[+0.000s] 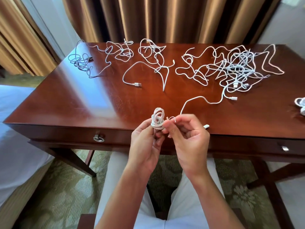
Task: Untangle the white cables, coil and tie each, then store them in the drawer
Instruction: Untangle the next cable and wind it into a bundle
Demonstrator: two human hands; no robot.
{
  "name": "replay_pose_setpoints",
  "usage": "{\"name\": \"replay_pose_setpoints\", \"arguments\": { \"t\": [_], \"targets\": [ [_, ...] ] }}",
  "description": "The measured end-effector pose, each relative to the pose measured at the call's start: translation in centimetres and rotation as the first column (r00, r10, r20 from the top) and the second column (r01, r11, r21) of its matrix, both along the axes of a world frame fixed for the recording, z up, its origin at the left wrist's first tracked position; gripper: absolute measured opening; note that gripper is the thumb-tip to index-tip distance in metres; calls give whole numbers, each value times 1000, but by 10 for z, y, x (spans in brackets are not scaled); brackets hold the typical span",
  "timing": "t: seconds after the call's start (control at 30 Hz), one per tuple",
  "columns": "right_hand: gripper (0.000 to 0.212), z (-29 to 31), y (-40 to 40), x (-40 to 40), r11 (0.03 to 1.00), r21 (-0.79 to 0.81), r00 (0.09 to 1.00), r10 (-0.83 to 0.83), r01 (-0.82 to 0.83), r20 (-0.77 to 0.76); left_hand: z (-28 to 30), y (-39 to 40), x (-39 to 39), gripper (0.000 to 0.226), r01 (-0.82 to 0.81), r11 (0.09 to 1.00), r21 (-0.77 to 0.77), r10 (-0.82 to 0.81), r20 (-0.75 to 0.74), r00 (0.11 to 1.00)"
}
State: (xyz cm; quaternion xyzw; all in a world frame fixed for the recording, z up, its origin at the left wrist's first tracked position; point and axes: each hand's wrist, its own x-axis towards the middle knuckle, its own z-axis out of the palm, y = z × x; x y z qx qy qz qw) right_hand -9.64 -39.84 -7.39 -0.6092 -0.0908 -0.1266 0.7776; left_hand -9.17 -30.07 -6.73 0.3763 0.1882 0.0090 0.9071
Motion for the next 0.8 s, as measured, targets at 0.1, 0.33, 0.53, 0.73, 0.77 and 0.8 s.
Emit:
{"name": "replay_pose_setpoints", "arguments": {
  "t": [0.1,0.33,0.53,0.73,0.77,0.8],
  "targets": [
    [10,0,2,-2,999,-43,999,-34,32,-41,0,-7,-2,22,-114,991,72,113,11,993],
    [7,6,5,-10,997,58,987,-34,44,-157,-7,-16,-5,27,-341,749,568,230,260,938],
    [16,15,-2,-11,990,122,974,-47,76,-222,-12,-10,-9,24,-421,498,758,90,437,895],
    [33,15,-8,-11,977,202,976,-21,66,-217,-10,-1,-6,26,-468,340,816,-47,512,858],
    [33,15,-7,-11,975,209,975,-23,70,-219,-10,1,-6,26,-470,342,814,-81,524,848],
    [32,14,-6,-12,972,222,975,-28,78,-221,-12,2,-6,26,-458,365,811,-109,525,844]
  ]
}}
